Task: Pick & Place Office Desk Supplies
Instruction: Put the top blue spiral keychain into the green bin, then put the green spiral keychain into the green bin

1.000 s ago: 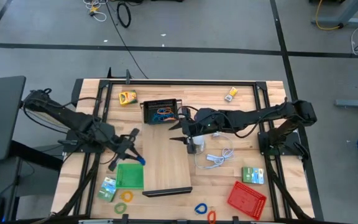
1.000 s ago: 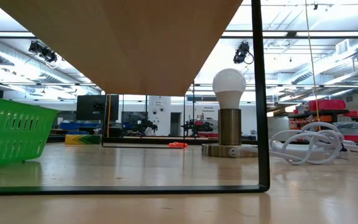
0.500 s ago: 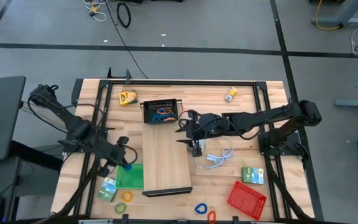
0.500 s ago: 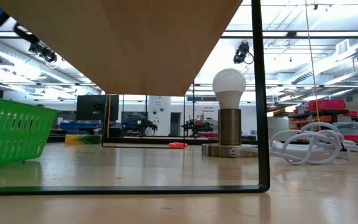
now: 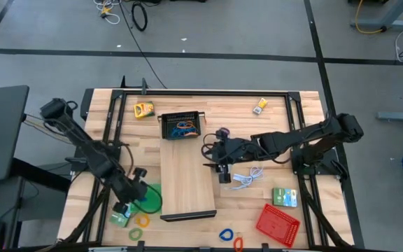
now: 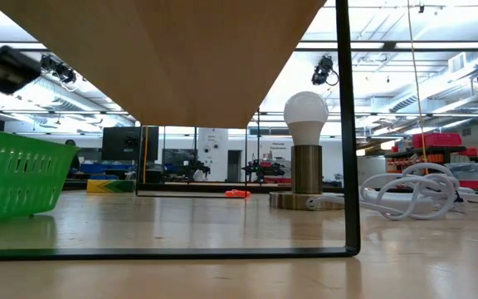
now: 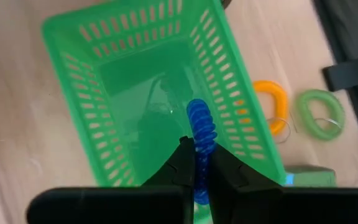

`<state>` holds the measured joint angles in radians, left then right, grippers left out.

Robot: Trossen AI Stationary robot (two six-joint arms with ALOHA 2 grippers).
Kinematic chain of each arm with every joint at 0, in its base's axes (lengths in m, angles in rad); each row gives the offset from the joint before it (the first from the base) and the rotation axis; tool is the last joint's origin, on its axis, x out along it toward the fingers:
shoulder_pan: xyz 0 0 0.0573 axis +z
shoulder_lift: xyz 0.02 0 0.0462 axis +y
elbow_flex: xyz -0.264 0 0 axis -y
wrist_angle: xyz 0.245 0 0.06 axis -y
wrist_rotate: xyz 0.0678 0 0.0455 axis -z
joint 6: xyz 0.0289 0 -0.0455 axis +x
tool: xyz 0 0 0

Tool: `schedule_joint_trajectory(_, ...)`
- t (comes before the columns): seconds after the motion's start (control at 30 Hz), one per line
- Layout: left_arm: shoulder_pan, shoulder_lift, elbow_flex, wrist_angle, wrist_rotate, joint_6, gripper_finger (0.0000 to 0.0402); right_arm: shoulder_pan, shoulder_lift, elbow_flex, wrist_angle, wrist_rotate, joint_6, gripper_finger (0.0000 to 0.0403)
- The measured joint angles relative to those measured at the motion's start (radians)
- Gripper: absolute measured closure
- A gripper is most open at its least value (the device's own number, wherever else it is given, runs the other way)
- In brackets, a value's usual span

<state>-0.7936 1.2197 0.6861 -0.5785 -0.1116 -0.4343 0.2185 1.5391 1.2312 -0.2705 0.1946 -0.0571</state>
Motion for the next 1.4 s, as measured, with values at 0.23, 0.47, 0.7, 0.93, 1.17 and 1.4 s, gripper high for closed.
schedule_joint_trajectory(0.23,-0.025,0.127,0.0,0.051,-0.054,-0.052,0.0297,0.037,0.0,0.0,-0.036,0.049,0.037,0.0222)
schedule_joint_trajectory(0.47,-0.052,0.118,0.013,0.046,-0.065,-0.082,0.018,0.062,0.0,0.0,-0.063,0.085,0.046,0.0222)
schedule_joint_trajectory(0.7,-0.083,0.087,0.076,0.022,-0.036,-0.131,0.014,0.066,0.0,0.0,-0.066,0.098,0.053,0.0222)
schedule_joint_trajectory(0.93,-0.168,0.094,0.098,0.139,-0.045,-0.21,0.0159,0.066,0.0,0.0,-0.099,0.1,0.075,0.0222)
schedule_joint_trajectory(1.17,-0.23,0.126,0.099,0.24,-0.106,-0.29,0.0166,0.066,0.001,0.0,-0.118,0.12,0.08,0.0222)
schedule_joint_trajectory(1.4,-0.243,0.272,0.099,0.339,-0.059,-0.322,0.0167,0.066,0.001,0.0,-0.132,0.121,0.098,0.0222)
